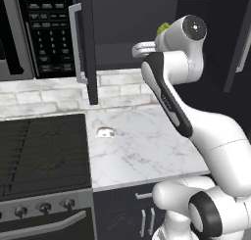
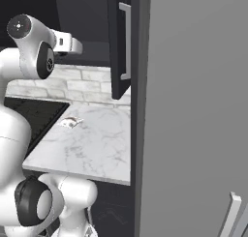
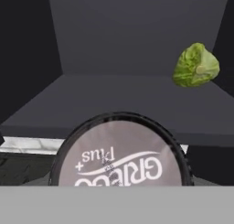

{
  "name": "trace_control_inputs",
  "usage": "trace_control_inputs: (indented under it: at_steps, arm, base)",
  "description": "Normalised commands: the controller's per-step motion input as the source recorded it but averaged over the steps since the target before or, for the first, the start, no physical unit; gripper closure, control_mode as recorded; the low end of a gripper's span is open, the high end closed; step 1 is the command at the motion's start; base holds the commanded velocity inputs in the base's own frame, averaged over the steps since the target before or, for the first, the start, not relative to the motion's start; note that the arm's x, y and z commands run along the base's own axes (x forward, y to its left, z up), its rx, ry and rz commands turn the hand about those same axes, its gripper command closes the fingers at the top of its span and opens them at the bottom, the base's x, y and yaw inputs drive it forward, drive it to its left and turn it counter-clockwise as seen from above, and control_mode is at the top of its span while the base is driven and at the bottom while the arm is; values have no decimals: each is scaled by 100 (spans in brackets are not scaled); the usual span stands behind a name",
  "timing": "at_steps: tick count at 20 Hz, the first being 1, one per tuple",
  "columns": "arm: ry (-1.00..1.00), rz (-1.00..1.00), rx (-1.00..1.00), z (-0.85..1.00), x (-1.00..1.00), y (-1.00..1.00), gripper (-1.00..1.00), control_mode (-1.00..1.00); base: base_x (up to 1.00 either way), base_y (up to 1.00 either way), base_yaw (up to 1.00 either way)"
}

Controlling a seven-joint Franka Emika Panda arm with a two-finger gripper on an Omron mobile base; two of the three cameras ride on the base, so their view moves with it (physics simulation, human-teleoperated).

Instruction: Pick the yogurt and cereal from the counter and place them in the cabinets closest to them.

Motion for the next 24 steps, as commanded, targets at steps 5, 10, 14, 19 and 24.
trace_control_inputs:
  at_steps: [5, 10, 14, 19, 24]
  arm:
    - [-7, 0, 0, 17, 17, 0, 100, -100]
    - [-3, 0, 0, 3, 0, 0, 100, -100]
    - [2, 0, 0, -11, 12, 0, 100, -100]
    - [4, 0, 0, -10, 26, 0, 100, -100]
    - [2, 0, 0, 0, 41, 0, 100, -100]
  base:
    - [0, 0, 0]
    - [0, 0, 0]
    - [0, 0, 0]
    - [0, 0, 0]
    - [0, 0, 0]
